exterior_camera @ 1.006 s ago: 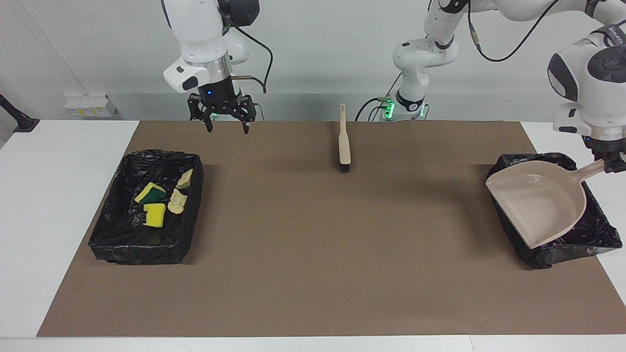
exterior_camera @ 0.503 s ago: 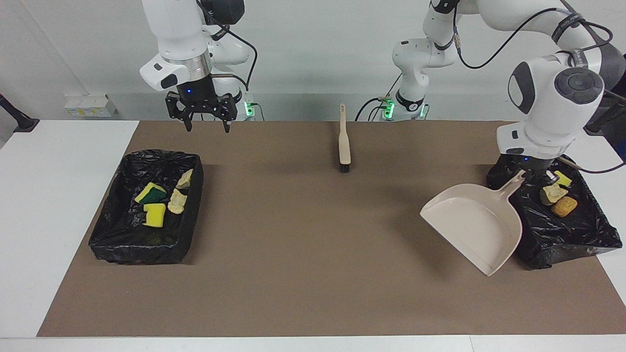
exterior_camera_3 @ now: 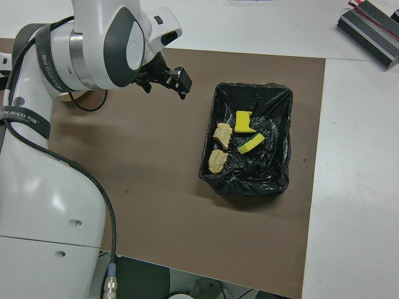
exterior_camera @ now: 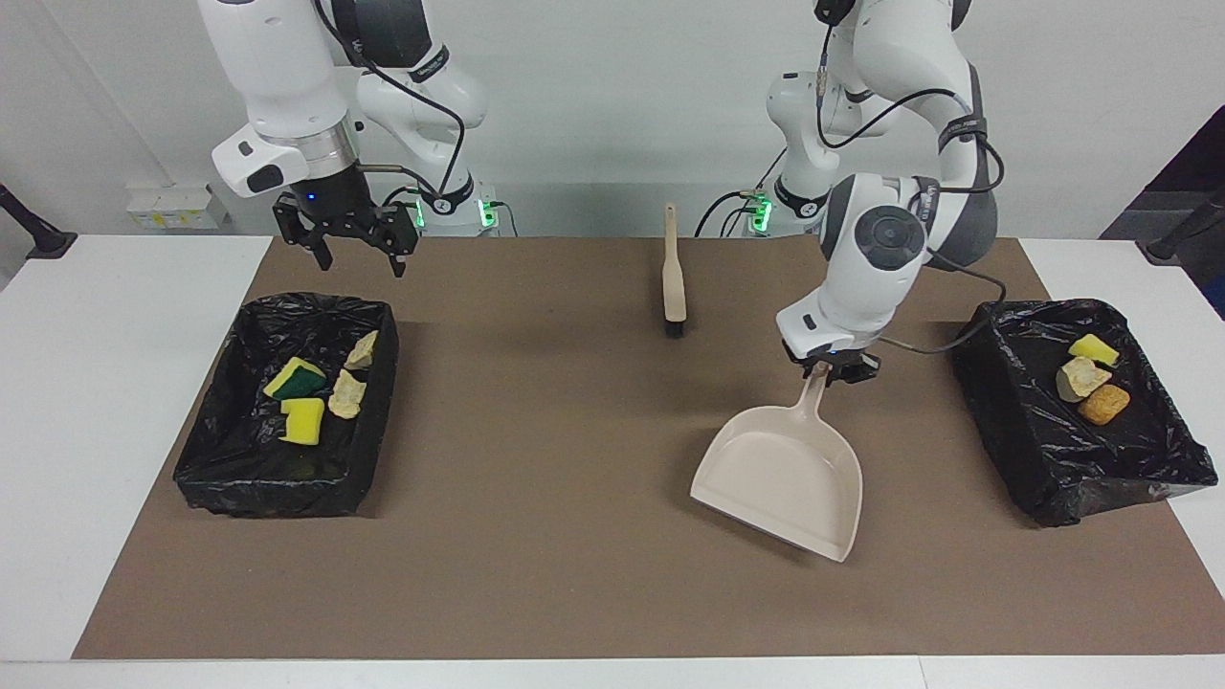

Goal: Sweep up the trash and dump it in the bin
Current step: 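Bring the empty dustpan back to the table center with the left gripper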

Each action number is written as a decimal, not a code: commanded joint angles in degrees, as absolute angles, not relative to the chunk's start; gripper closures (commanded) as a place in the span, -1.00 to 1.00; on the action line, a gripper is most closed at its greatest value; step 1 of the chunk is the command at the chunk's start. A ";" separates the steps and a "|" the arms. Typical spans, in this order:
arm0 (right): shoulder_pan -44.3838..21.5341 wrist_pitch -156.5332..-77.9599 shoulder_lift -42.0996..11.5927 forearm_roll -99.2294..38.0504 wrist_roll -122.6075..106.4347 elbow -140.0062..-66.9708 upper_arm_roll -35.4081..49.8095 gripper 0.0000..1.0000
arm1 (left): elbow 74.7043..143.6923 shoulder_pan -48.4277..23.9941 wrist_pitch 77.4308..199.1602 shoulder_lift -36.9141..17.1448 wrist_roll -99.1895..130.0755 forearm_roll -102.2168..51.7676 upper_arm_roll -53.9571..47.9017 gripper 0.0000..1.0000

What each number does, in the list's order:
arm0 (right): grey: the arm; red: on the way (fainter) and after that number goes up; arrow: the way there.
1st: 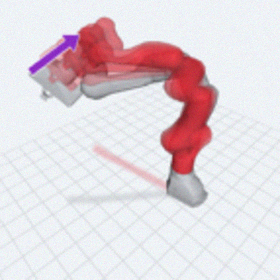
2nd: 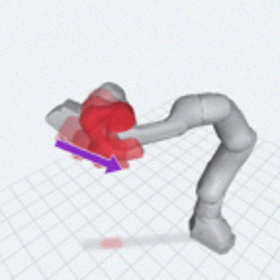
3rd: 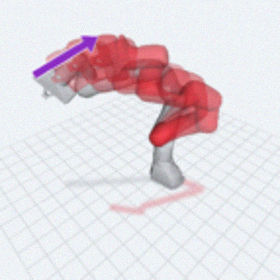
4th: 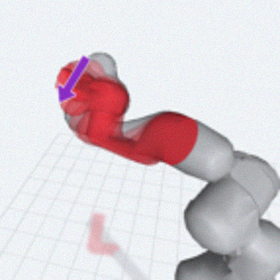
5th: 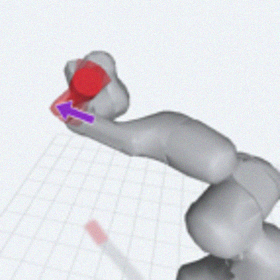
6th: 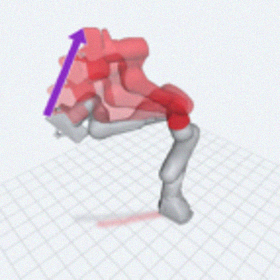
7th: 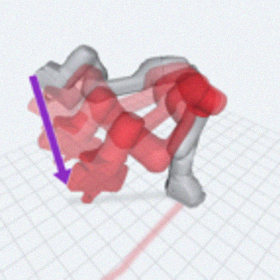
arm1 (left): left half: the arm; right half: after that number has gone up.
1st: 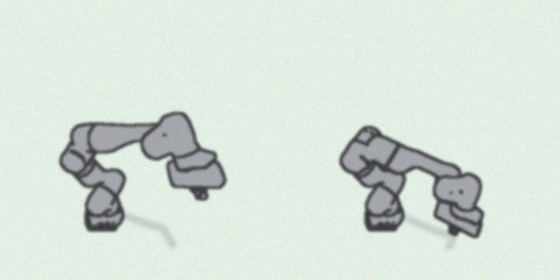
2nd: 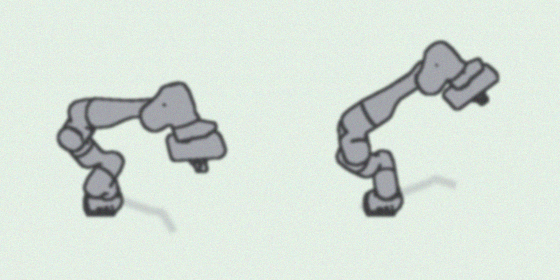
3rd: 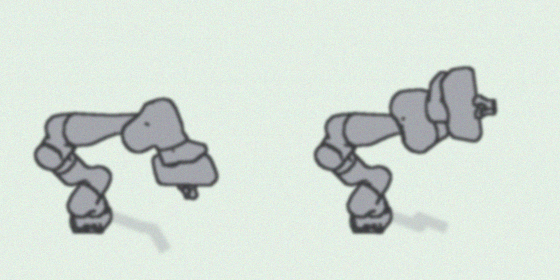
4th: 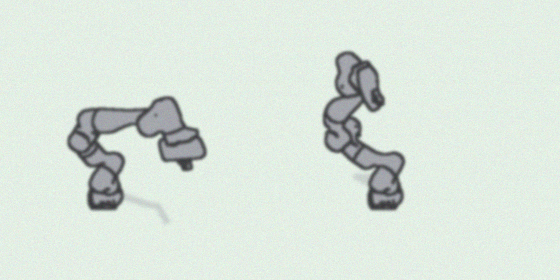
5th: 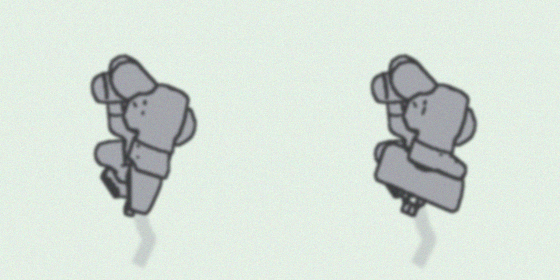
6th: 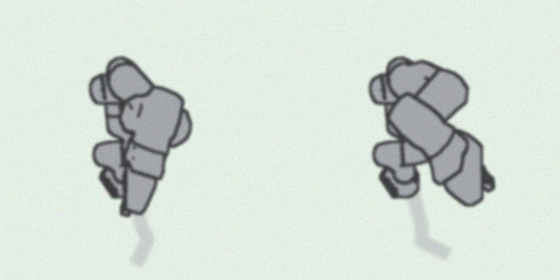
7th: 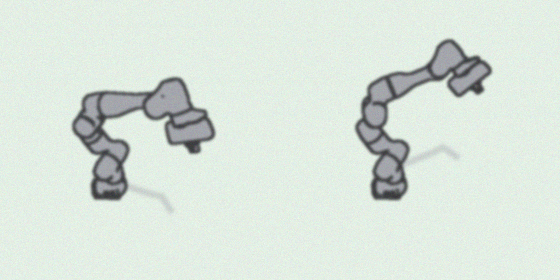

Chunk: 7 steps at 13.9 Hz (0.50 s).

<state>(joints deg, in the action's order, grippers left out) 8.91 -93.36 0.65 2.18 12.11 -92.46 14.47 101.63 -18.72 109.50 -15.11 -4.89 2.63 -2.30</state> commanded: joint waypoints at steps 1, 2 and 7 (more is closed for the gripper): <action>9.59 -91.76 0.09 1.93 10.46 -90.97 16.00 -1.00 | 105.90 -21.96 114.68 -13.45 2.87 -1.39 -1.05 1.00; 9.15 -91.58 0.09 1.85 9.85 -91.14 15.65 -1.00 | 106.95 -23.28 115.48 -13.45 6.99 -2.02 -1.05 1.00; -4.90 -91.14 0.09 1.67 9.32 -90.79 2.04 -1.00 | 110.39 -27.42 120.15 -13.18 27.66 -2.11 -1.05 1.00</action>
